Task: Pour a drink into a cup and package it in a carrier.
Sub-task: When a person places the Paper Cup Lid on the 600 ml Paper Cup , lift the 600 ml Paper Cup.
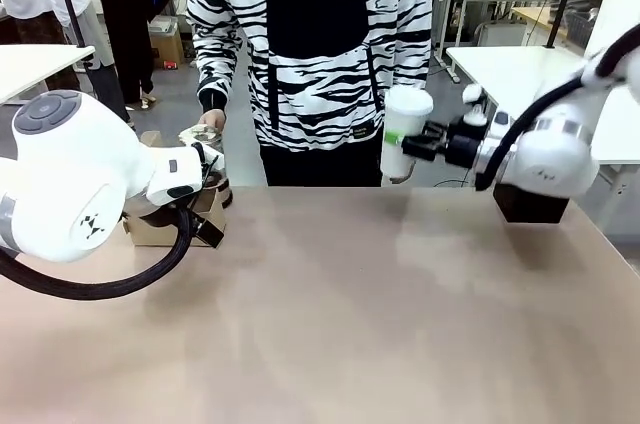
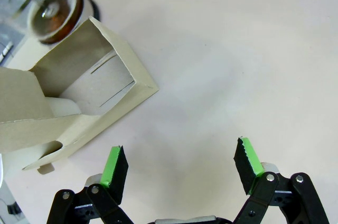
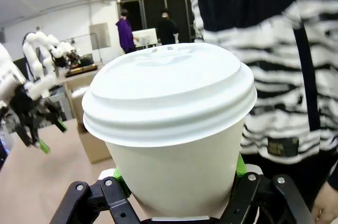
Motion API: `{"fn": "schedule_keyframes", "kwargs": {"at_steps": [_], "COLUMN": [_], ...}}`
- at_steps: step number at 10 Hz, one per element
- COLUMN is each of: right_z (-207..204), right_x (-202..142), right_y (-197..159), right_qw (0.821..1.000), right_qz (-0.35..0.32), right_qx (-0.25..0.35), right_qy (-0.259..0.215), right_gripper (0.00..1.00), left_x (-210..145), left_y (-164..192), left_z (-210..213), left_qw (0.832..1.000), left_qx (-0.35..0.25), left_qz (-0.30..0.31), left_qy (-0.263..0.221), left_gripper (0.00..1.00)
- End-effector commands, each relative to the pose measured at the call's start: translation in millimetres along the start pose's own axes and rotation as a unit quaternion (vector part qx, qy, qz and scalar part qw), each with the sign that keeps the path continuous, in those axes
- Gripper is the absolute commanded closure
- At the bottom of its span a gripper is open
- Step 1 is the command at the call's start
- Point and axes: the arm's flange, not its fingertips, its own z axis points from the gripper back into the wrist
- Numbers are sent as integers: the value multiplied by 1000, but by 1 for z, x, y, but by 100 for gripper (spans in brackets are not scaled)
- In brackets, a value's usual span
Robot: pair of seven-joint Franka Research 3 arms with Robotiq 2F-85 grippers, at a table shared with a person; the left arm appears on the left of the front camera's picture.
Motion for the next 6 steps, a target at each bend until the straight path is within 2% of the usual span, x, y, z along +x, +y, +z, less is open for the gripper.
{"fn": "schedule_keyframes", "kwargs": {"at_steps": [1, 2, 3, 6], "right_z": [7, 17, 24, 48], "right_x": [57, 98, 123, 182], "right_y": [33, 62, 81, 142], "right_qw": [999, 999, 999, 998], "right_qz": [-21, -26, -25, -19], "right_qx": [5, 11, 17, 23], "right_qy": [25, 33, 35, 48], "right_gripper": [19, 19, 19, 19], "left_x": [0, 0, 0, 0], "left_y": [0, 0, 0, 0], "left_z": [0, 0, 0, 0], "left_qw": [1000, 1000, 1000, 1000], "left_qx": [-1, -1, -1, -1], "left_qz": [0, 0, 0, 0], "left_qy": [-1, -1, -1, -1], "left_gripper": [0, 0, 0, 0]}}
